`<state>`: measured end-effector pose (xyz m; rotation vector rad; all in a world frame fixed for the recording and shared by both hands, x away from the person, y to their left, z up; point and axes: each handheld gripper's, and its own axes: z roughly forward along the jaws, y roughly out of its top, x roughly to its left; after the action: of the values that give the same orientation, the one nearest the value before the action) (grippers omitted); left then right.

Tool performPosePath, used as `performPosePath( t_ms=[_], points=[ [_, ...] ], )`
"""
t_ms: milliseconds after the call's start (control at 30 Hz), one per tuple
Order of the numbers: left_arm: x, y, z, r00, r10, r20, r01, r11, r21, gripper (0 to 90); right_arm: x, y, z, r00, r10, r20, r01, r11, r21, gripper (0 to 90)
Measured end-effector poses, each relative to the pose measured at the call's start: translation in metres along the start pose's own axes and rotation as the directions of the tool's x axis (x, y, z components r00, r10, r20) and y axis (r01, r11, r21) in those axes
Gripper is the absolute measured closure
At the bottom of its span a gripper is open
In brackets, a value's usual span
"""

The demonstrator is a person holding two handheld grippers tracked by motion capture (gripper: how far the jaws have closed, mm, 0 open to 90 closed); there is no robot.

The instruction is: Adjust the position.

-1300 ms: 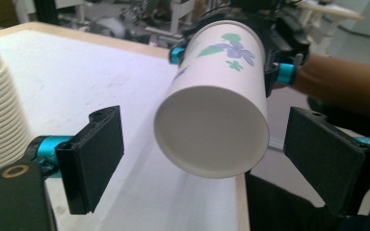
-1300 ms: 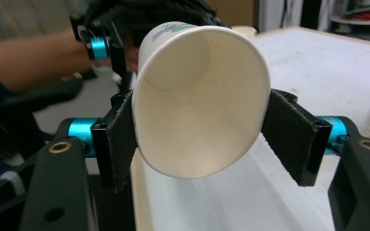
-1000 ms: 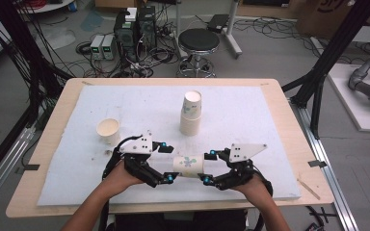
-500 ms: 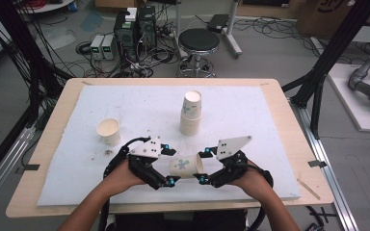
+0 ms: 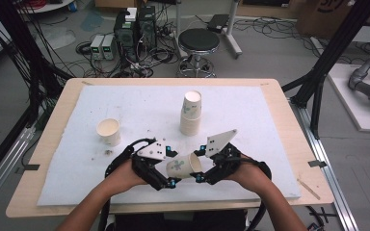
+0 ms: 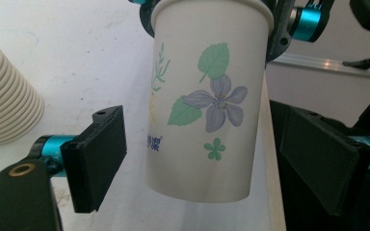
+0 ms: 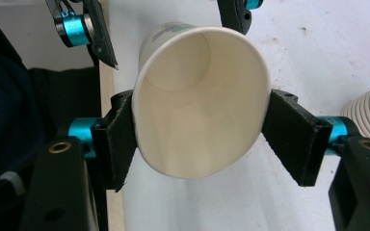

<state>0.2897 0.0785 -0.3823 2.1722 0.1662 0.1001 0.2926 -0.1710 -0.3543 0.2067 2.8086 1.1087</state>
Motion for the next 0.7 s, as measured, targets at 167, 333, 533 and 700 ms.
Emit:
performPosePath(
  t_ms=[167, 333, 533, 700],
  points=[
    [0.0, 0.001, 0.004, 1.0, 0.004, 0.007, -0.004, 0.9997, 0.024, 17.1, 0.001, 0.007, 0.003, 0.9997, -0.023, 0.001, 0.023, 0.998, 0.061, 31.2],
    [0.002, 0.002, 0.007, 0.9999, -0.001, 0.015, 0.001, 0.999, 0.044, 19.2, 0.003, 0.016, 0.006, 0.9983, -0.058, 0.002, 0.057, 0.99, 0.128, 31.1],
    [0.002, 0.002, 0.01, 0.9997, -0.005, 0.024, 0.003, 0.9978, 0.066, 19.7, 0.004, 0.025, 0.009, 0.9965, -0.084, -0.005, 0.083, 0.982, 0.169, 31.0],
    [0.003, 0.003, 0.013, 0.9992, -0.006, 0.038, 0.002, 0.9965, 0.083, 22.8, 0.004, 0.029, 0.01, 0.9948, -0.101, -0.012, 0.101, 0.976, 0.19, 31.0]
  ],
)
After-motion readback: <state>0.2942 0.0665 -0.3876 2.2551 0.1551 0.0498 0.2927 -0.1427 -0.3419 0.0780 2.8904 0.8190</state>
